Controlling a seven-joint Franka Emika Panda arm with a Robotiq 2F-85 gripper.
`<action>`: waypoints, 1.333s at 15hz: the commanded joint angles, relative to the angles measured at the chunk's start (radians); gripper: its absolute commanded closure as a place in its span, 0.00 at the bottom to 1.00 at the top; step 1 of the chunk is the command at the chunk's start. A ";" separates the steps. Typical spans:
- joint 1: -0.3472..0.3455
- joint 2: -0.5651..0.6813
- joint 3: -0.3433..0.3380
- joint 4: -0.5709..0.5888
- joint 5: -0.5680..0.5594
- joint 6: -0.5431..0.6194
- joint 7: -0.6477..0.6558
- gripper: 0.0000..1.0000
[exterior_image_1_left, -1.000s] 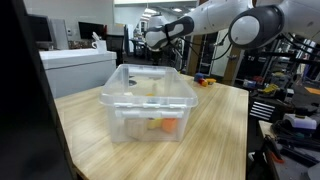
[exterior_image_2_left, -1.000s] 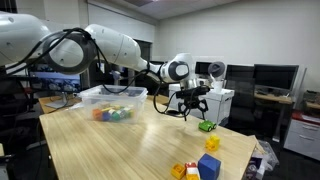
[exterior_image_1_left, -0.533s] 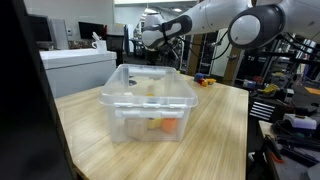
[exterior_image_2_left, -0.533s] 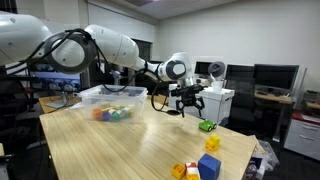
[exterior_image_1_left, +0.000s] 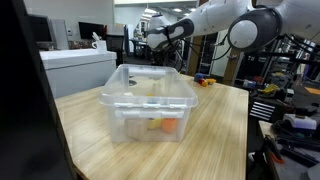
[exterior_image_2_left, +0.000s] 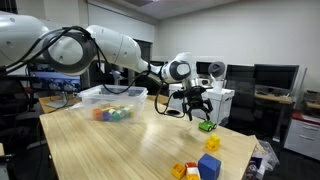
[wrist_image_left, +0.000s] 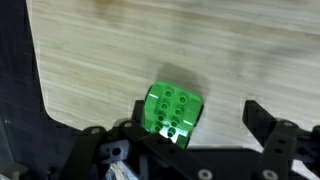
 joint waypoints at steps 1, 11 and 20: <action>-0.033 0.058 -0.012 0.052 0.005 0.018 0.024 0.00; -0.082 0.248 0.011 0.300 -0.010 0.050 0.001 0.00; -0.086 0.193 0.061 0.276 0.080 0.015 0.062 0.43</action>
